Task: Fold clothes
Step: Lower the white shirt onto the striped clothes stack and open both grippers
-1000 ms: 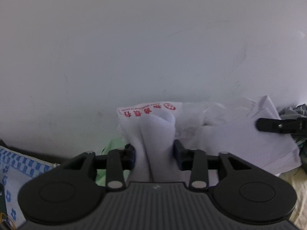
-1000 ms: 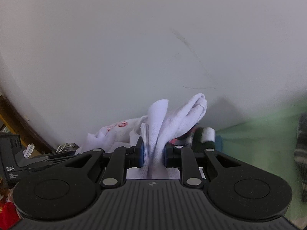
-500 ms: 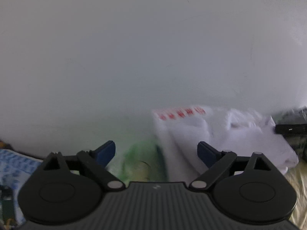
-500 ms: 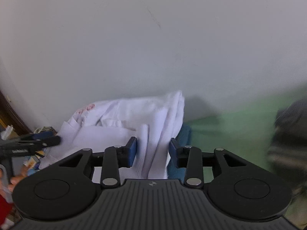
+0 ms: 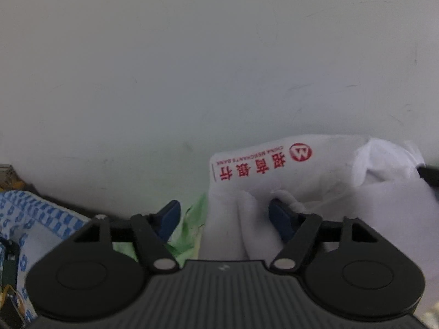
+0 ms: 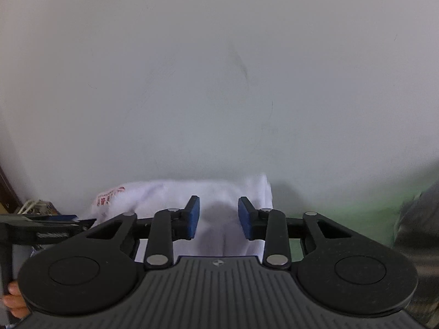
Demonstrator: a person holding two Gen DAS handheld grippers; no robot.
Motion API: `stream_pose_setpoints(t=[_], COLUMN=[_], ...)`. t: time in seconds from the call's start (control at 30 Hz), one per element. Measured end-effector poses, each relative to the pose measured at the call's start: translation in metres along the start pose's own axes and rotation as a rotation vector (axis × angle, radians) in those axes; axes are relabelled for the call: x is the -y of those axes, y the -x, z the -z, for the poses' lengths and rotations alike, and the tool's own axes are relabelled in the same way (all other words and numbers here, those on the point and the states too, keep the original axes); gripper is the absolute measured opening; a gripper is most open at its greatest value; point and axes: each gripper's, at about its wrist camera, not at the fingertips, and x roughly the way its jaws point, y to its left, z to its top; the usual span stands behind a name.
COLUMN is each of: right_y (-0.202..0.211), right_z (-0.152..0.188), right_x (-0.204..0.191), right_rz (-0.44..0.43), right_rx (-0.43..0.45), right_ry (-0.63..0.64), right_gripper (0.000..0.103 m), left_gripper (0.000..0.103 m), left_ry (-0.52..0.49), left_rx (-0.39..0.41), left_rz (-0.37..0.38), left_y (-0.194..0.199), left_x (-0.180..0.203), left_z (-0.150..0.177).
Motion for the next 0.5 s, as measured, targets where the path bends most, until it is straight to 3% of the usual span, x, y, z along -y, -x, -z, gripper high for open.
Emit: stream_pose_setpoints(t=[0.1, 0.37, 0.5], right_y=[-0.016, 0.018, 0.05], right_z=[0.012, 0.002, 0.004], right_x=[-0.001, -0.013, -0.018], right_rz=[0.04, 0.083, 0.058], right_rx=[-0.054, 0.016, 0.055], right_ry=[0.038, 0.091, 0.075], right_gripper=[0.026, 0.03, 0.036], left_gripper=[0.08, 0.086, 0.095], left_ry=[0.031, -0.066, -0.01], left_rx=[-0.006, 0.016, -0.003], left_rz=[0.026, -0.044, -0.093], left_y=[-0.006, 0.026, 0.054], left_x=[-0.004, -0.004, -0.01], left_z=[0.001, -0.008, -0.007])
